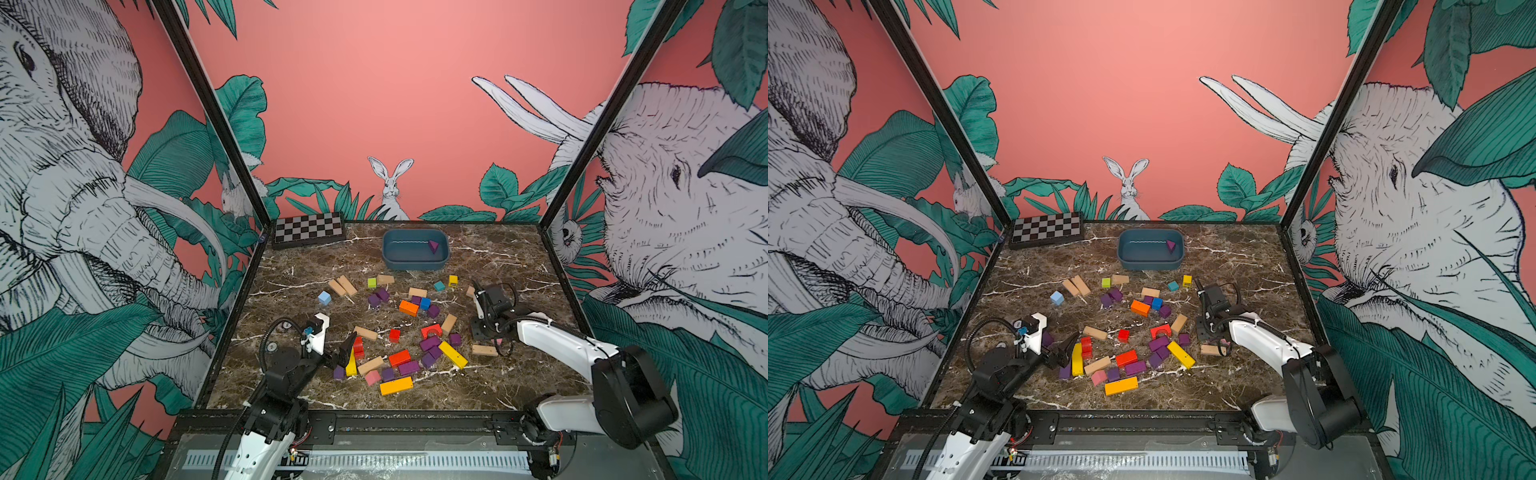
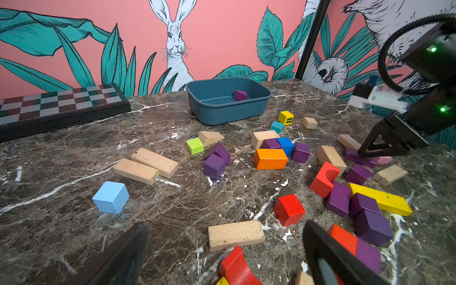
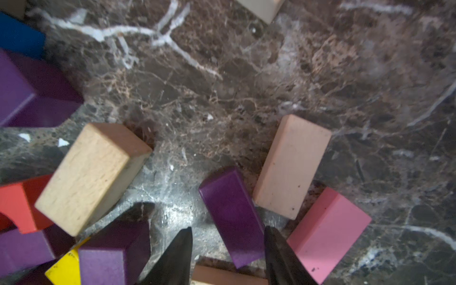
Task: Pick purple bricks into the storage bin
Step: Pick up the building block from the center of the board.
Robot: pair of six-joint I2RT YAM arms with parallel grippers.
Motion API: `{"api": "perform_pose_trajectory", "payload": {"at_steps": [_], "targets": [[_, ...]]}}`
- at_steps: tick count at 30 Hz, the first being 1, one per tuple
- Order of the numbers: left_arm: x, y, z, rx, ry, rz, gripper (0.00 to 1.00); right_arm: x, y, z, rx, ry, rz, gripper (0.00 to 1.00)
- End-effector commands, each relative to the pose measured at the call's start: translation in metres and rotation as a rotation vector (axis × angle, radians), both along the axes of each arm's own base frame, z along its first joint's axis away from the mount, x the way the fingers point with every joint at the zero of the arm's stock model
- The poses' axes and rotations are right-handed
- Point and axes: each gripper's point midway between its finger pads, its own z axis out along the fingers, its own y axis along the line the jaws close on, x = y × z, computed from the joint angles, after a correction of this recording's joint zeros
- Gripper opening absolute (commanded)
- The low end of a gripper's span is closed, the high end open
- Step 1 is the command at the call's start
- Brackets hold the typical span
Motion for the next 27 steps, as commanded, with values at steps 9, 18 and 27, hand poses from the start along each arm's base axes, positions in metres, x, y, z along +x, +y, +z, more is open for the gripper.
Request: {"api": "perform_pose_trajectory", "payload": {"at_steps": [9,18,27], "targets": [[0.0,0.0,-0.002,-0.005,0.007,0.002,0.99,-0.001,-0.005,-0.016,-0.037,0.037,-0.038,0.49],[-0.001,0.0,-0.002,-0.005,0.008,0.0,0.99,0.002,-0.003,-0.02,-0.045,0.045,-0.033,0.41],[0.0,0.0,-0.002,-0.005,0.009,0.002,0.99,0.009,-0.002,-0.017,-0.05,0.026,-0.035,0.38]]}}
